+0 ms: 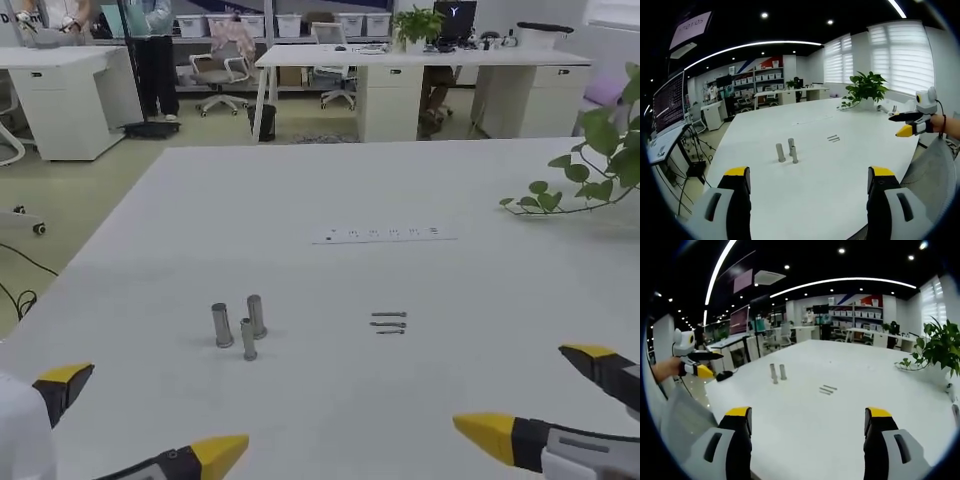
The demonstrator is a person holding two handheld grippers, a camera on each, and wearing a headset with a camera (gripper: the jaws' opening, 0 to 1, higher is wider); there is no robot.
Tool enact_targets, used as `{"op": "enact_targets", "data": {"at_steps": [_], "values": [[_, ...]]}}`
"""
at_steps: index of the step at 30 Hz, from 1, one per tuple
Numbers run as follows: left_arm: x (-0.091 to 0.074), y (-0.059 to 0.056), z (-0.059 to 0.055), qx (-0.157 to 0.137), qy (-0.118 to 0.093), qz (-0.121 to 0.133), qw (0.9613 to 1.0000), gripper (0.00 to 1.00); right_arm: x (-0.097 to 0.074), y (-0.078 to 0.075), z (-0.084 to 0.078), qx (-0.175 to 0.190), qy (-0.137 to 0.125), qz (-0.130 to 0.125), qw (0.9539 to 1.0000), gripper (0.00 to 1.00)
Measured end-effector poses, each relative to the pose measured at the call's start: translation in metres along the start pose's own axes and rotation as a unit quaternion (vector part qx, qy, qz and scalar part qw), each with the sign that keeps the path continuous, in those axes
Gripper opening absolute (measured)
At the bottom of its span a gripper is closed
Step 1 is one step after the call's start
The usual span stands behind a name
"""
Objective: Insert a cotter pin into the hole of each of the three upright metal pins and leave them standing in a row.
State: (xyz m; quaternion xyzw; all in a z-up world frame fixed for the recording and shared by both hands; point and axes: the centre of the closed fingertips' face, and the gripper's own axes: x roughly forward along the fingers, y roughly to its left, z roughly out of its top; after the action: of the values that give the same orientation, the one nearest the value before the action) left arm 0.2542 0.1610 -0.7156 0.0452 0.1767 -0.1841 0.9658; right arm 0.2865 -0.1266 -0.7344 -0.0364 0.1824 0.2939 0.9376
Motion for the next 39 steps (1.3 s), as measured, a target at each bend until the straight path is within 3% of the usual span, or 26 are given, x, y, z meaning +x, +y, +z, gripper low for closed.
{"op": "enact_targets", "data": {"at_steps": [23, 39], "values": [[0.009, 0.002, -0.002, -0.001, -0.002, 0.000, 1.0000, 0.92, 0.036, 0.014, 0.007, -0.002, -0.009, 0.034, 0.9994, 0.83], [0.030, 0.009, -0.007, 0.004, 0.007, -0.002, 1.0000, 0.80, 0.040, 0.023, 0.007, -0.013, -0.007, 0.050, 0.9986, 0.84]]}}
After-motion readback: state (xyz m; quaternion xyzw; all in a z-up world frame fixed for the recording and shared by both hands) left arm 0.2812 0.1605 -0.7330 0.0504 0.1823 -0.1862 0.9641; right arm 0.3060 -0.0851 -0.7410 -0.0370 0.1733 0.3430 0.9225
